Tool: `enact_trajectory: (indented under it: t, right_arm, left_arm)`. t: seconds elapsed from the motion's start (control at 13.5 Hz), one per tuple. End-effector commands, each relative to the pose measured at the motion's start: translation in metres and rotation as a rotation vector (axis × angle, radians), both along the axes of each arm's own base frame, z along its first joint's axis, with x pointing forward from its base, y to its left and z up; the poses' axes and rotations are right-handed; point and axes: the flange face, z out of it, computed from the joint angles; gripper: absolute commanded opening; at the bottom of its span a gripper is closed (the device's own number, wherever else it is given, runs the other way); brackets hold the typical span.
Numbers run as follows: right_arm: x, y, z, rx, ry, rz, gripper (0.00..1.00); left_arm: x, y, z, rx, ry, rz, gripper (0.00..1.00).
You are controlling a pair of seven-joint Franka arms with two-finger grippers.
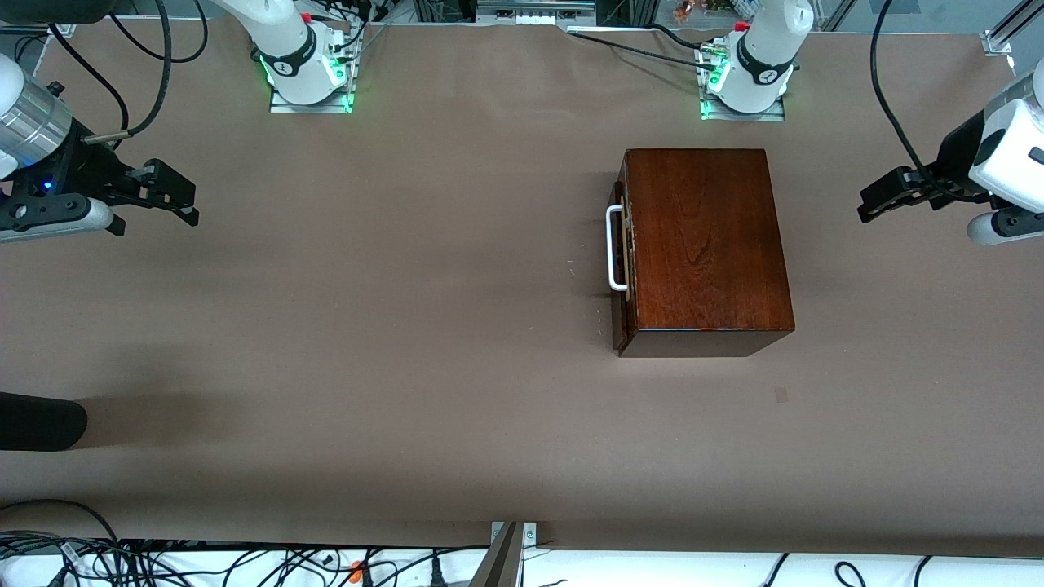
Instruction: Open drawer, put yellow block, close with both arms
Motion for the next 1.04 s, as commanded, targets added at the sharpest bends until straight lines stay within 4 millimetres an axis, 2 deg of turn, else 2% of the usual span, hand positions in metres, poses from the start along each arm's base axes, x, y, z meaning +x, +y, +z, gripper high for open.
enact_trajectory:
  t: [0.0, 0.52, 0.97]
  right_arm:
    - [-0.001, 0.001, 0.002, -0.020, -0.008, 0.003, 1.00]
    - [-0.001, 0.001, 0.002, -0.026, -0.009, 0.002, 1.00]
    - [-0.001, 0.000, 0.002, -0.028, -0.010, 0.002, 1.00]
  left_arm:
    - [-0.005, 0.001, 0.006, -0.020, -0.034, -0.112, 1.00]
    - [-0.001, -0.013, 0.007, -0.030, -0.069, -0.171, 1.00]
    - [0.000, -0.012, 0.005, -0.028, -0.063, -0.170, 1.00]
